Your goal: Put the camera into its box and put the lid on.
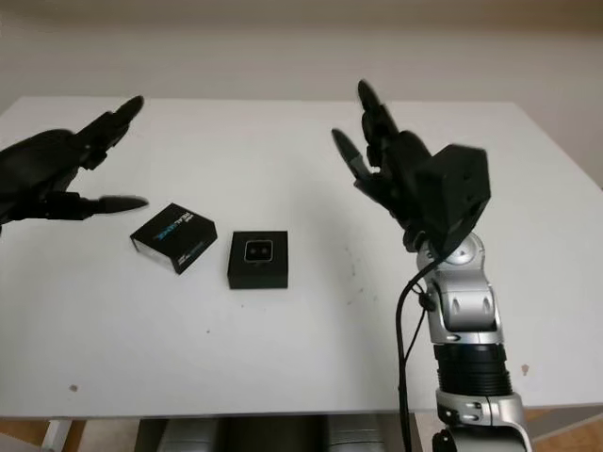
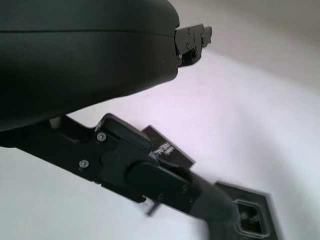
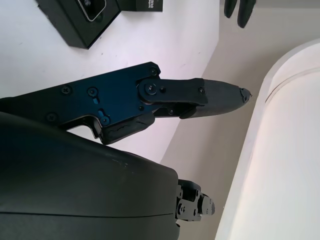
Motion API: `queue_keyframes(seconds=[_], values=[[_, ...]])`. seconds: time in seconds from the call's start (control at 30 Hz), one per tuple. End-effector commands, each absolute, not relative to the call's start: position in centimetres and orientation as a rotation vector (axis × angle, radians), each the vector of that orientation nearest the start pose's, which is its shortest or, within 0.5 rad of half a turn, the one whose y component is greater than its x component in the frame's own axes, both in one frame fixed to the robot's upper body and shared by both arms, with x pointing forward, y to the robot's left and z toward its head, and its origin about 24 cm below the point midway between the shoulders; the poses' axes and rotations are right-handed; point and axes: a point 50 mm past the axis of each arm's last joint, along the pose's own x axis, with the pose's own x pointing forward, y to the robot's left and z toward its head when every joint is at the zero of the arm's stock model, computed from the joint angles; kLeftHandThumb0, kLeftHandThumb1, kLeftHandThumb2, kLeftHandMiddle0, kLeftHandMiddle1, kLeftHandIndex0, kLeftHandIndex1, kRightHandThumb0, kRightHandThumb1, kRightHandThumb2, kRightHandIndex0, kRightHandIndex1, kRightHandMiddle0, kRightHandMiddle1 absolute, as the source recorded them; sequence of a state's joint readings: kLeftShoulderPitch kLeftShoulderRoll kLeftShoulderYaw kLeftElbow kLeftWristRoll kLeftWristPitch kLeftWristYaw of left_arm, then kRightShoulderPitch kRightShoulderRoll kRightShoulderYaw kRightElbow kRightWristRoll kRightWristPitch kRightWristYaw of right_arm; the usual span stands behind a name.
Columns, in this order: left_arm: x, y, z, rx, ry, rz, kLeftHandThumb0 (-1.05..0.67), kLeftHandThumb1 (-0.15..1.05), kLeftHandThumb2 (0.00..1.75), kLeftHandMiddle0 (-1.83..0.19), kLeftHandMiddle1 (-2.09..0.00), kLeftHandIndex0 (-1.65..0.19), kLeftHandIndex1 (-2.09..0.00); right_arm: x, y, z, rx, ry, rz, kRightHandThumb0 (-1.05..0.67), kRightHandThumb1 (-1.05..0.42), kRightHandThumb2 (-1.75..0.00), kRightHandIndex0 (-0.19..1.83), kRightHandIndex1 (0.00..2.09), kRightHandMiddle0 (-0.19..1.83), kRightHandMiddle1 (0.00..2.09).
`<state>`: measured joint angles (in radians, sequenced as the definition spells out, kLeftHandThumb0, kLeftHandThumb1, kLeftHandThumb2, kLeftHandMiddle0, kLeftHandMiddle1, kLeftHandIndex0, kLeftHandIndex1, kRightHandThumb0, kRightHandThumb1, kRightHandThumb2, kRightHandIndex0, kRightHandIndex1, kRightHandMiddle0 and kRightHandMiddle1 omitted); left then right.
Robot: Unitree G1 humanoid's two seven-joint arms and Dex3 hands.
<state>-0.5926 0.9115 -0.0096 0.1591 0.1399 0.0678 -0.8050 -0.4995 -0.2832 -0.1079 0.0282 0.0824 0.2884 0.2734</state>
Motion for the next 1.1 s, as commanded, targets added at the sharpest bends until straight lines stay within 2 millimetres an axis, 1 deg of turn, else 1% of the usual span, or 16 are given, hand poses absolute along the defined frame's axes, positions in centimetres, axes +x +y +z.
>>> queue_keyframes(seconds=[0.0,0.13,0.27,0.37,0.43,0.6,0.73,0.87,1.07], values=[[32.3,25.9,23.7,1.207,0.041,-0.532,-0.72,0.82,0.04,0.19,0.00,0.19,0.00,33.2,-18.8,17.7,-0.202,-0.209,0.214,-0.70,-1.05,-0.38,-0.15,0.05,-0.09,0.07],[33.3,25.0,23.4,1.408,0.066,-0.608,-0.69,0.80,0.04,0.19,0.00,0.19,0.00,33.3,-19.8,18.1,-0.104,-0.217,0.246,-0.65,-1.05,-0.48,-0.18,0.03,-0.15,0.04],[33.9,24.3,22.4,1.622,0.034,-0.653,-0.72,0.80,0.05,0.19,0.00,0.19,0.00,33.2,-19.6,18.5,0.017,-0.214,0.247,-0.72,-1.05,-0.53,-0.19,0.00,-0.19,0.01],[34.4,24.1,21.5,1.688,-0.001,-0.660,-0.72,0.77,0.04,0.19,0.00,0.19,0.00,33.0,-19.1,18.5,0.089,-0.203,0.269,-0.75,-1.05,-0.56,-0.19,0.00,-0.19,0.00],[34.7,24.0,20.9,1.725,-0.026,-0.666,-0.72,0.78,0.05,0.19,0.00,0.19,0.00,32.9,-18.8,18.4,0.114,-0.192,0.284,-0.76,-1.05,-0.55,-0.19,0.00,-0.19,0.00],[35.4,23.5,19.7,1.847,-0.027,-0.694,-0.70,0.79,0.05,0.19,0.00,0.19,0.00,32.8,-18.2,18.3,0.122,-0.185,0.282,-0.75,-1.05,-0.54,-0.19,0.00,-0.19,0.00],[35.6,23.1,19.1,1.902,-0.027,-0.735,-0.69,0.79,0.06,0.19,0.00,0.19,0.00,32.7,-18.2,18.2,0.080,-0.175,0.272,-0.74,-1.05,-0.55,-0.19,0.00,-0.18,0.01],[35.7,23.1,18.6,1.899,-0.016,-0.756,-0.72,0.78,0.05,0.19,0.00,0.19,0.00,32.7,-18.3,18.0,0.049,-0.177,0.269,-0.72,-1.05,-0.55,-0.19,0.00,-0.19,0.01],[36.0,23.1,17.8,1.870,-0.017,-0.762,-0.68,0.78,0.05,0.19,-0.02,0.19,0.00,32.7,-18.2,17.8,0.040,-0.162,0.285,-0.72,-1.05,-0.55,-0.19,0.00,-0.19,0.00]])
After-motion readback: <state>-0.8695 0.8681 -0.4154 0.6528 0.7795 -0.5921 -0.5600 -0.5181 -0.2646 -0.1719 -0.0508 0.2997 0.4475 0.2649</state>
